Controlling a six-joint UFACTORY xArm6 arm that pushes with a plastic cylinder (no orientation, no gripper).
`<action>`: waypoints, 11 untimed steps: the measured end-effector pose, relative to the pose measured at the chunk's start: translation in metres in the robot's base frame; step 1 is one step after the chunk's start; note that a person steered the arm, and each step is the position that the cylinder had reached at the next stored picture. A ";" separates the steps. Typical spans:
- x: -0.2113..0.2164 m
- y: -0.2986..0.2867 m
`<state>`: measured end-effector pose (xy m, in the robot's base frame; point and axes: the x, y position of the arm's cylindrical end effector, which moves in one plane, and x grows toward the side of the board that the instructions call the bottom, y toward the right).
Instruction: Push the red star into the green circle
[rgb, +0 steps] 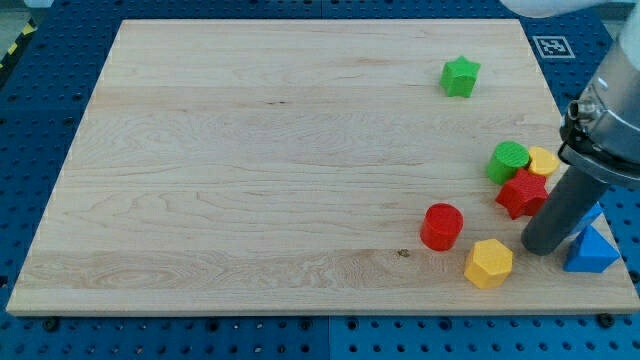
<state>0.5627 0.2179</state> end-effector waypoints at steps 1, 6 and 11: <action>-0.008 0.009; -0.026 0.007; -0.075 -0.005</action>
